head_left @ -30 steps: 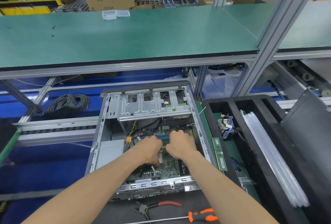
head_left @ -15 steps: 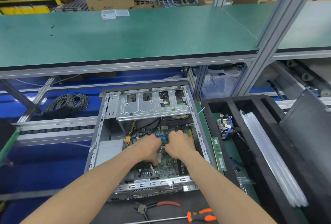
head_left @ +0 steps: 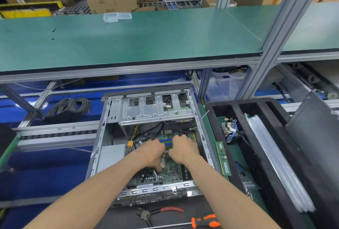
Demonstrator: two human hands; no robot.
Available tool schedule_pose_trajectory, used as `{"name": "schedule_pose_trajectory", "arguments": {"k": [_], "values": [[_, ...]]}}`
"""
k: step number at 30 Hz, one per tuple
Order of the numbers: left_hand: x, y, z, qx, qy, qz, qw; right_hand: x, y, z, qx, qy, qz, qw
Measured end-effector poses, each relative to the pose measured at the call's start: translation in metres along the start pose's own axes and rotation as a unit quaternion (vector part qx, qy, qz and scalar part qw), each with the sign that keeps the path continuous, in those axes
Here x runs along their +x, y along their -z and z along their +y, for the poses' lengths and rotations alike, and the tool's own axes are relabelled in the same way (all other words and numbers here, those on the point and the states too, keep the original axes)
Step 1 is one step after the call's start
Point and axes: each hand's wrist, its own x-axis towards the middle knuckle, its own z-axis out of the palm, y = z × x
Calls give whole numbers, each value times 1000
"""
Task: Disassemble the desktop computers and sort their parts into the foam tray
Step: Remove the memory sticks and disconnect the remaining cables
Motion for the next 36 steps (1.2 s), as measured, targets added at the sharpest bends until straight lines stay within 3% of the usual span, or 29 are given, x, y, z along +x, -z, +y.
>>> {"name": "schedule_pose_trajectory", "arguments": {"k": [22,30,33,36], "values": [[-12,15,0,-14,17,4,1000,-4,4,-2,25,-19,-22,999],[-25,56,-15,-6,16,47,999,-3,14,-3,222,-10,25,975],[-28,74,-17,-36,7,88,995,-8,23,-5,336,5,28,941],[-28,92,-10,-52,-10,135,989,-15,42,-7,482,-3,3,876]]}}
